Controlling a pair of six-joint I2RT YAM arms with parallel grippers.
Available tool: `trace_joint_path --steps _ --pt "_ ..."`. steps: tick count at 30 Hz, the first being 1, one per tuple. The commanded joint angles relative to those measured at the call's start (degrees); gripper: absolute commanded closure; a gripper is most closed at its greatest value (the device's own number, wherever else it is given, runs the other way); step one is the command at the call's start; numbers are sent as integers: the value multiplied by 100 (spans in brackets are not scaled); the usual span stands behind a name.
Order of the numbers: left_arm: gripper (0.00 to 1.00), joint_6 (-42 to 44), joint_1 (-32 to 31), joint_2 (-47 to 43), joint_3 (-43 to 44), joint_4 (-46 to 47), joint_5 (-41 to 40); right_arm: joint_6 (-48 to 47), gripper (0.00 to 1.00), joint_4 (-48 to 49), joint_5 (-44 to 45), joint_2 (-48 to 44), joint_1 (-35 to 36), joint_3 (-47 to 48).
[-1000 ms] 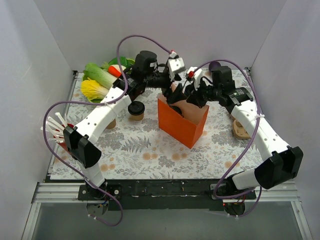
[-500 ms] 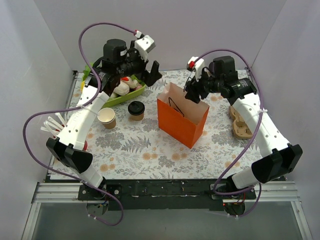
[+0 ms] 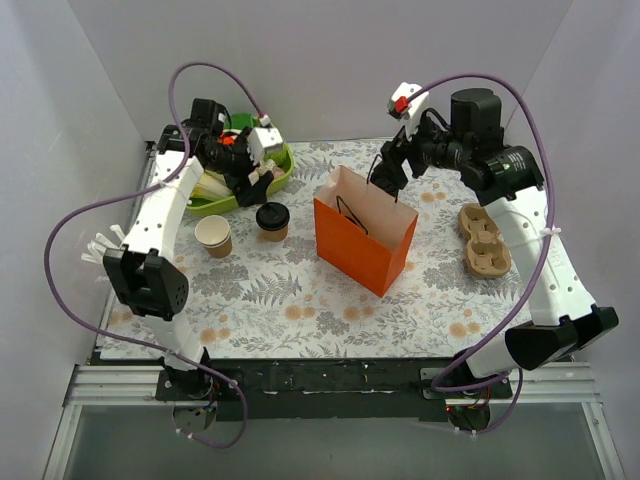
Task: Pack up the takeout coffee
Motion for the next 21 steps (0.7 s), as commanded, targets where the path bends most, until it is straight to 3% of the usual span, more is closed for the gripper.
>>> trace_joint_path --steps 1,7,21 --pt "2 2387 4 319 -501 -1160 626 -5 18 57 83 -240 -18 9" --pt "2 3275 -67 996 -283 -1186 328 153 19 102 276 -460 -18 -220" --pt "2 4191 -207 1814 192 -1177 380 101 18 75 330 -654 -18 -607"
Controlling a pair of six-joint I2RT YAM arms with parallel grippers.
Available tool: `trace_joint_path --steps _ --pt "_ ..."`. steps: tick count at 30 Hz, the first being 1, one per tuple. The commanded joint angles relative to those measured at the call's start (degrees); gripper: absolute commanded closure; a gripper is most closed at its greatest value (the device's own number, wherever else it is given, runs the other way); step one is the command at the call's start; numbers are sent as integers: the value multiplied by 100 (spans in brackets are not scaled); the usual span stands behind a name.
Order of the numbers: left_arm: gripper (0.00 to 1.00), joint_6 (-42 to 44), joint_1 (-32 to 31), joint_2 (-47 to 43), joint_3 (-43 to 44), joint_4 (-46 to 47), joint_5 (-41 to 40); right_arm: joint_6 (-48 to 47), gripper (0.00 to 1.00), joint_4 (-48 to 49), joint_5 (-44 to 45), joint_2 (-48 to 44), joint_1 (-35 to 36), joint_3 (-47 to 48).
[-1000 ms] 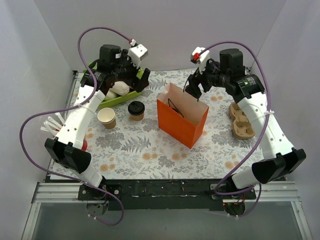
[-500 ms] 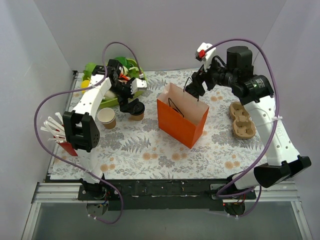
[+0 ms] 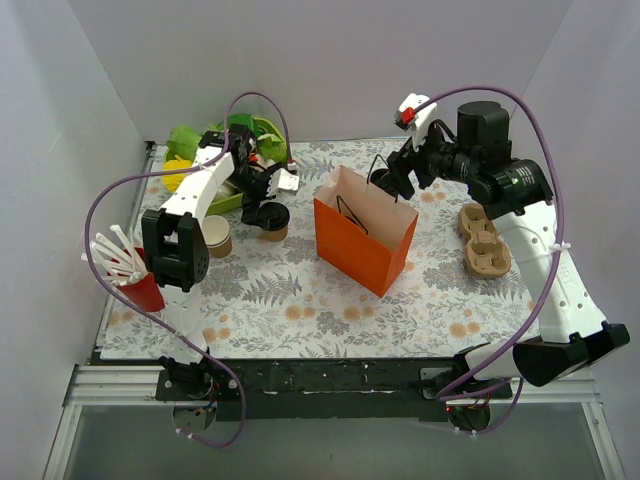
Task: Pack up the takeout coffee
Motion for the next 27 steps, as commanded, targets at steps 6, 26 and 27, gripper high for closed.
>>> trace_joint_path --steps 6,26,27 --pt "2 656 -83 239 420 -209 58 15 18 106 35 -127 -15 -102" --pt "20 349 -197 142 33 -218 -117 15 19 79 61 -57 -15 -41" --pt "21 261 -197 151 16 -218 -143 33 19 79 52 -65 -24 -49"
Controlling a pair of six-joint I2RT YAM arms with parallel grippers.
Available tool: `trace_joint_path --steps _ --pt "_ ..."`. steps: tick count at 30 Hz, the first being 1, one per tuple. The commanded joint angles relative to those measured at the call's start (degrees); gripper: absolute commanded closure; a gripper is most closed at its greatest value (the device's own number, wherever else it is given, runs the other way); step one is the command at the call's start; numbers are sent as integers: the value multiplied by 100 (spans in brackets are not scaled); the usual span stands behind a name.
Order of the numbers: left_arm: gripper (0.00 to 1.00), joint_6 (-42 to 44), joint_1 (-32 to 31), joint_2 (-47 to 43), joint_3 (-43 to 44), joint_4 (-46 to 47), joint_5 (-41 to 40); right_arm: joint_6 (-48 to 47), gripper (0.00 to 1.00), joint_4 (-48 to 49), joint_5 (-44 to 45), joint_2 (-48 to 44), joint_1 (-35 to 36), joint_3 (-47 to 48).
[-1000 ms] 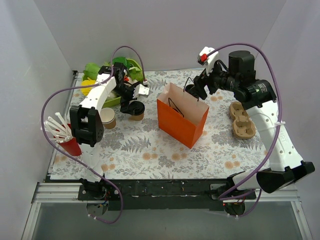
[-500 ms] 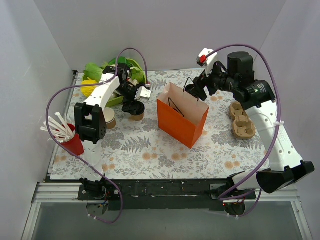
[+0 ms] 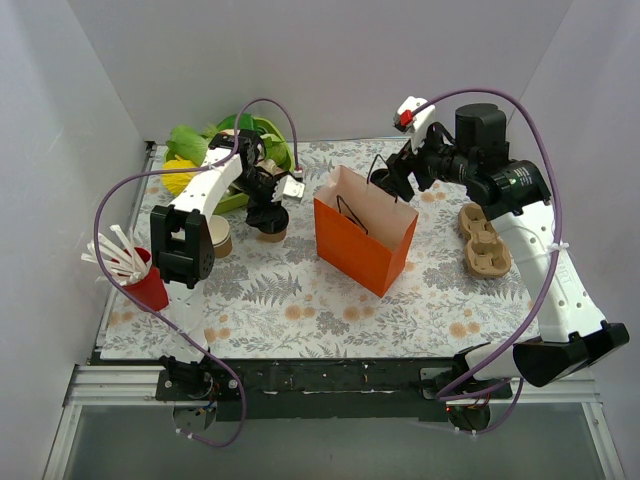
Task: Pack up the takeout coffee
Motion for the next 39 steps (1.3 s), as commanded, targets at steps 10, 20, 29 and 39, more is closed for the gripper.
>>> trace_joint_path --steps 10,20,29,39 --pt "34 -1015 -44 -207 179 -91 5 59 19 158 20 -107 -15 -6" --pt "37 -2605 -176 -953 -514 -91 620 24 20 149 -340 -116 -15 72" --pt "38 -4829 -843 -2560 -2253 970 333 -274 23 53 -675 -212 353 153" --pt "37 -6105 -2013 -4513 -4689 2967 -1162 -810 24 -132 -96 -634 1479 -287"
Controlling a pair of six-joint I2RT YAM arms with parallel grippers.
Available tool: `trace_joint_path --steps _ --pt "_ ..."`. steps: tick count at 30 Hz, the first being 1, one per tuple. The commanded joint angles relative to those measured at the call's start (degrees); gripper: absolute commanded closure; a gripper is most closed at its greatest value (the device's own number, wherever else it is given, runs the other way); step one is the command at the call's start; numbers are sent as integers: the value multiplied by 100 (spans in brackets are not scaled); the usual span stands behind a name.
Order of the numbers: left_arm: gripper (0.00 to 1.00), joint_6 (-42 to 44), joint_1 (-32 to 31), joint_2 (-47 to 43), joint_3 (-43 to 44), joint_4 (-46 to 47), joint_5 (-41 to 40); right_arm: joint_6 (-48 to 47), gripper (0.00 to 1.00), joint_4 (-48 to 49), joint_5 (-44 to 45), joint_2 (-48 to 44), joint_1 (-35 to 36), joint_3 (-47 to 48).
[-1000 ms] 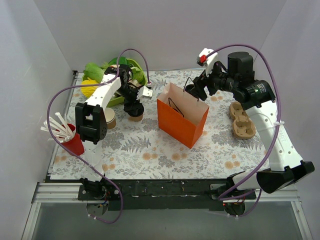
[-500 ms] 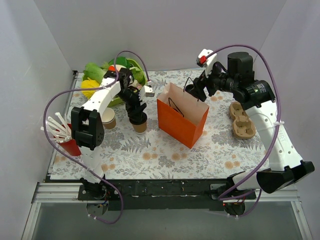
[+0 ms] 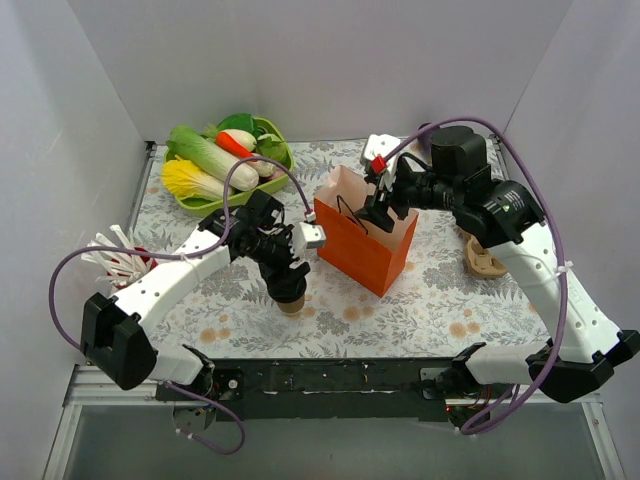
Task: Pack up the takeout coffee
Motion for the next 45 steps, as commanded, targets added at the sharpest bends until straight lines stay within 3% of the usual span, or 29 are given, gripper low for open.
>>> trace_joint_path --steps 1,9,16,21,26,33,39,45 --pt "37 -639 -107 -502 -569 1107 -781 -334 24 -112 263 -243 178 -99" --pt "20 -744 -230 -838 -1317 1381 -720 -563 24 -218 299 -191 529 24" --pt "2 -1489 -213 -961 -748 1416 -692 -818 23 -271 80 55 873 243" --pt "2 -2149 173 -1154 263 1380 -1017 -993 25 -52 -210 300 1346 226" --pt "2 -3299 1087 -1137 1018 1539 -1439 -1134 31 99 -518 915 1751 401" --pt "2 -4600 2632 -127 2196 1977 -2065 -668 22 643 -738 1925 2129 217" --pt "2 -4700 3083 -134 2155 2681 -2020 -765 18 293 -615 2762 2384 612" --pt "2 -4664 3118 -354 1847 2787 -1977 -590 15 440 -283 2991 2533 86"
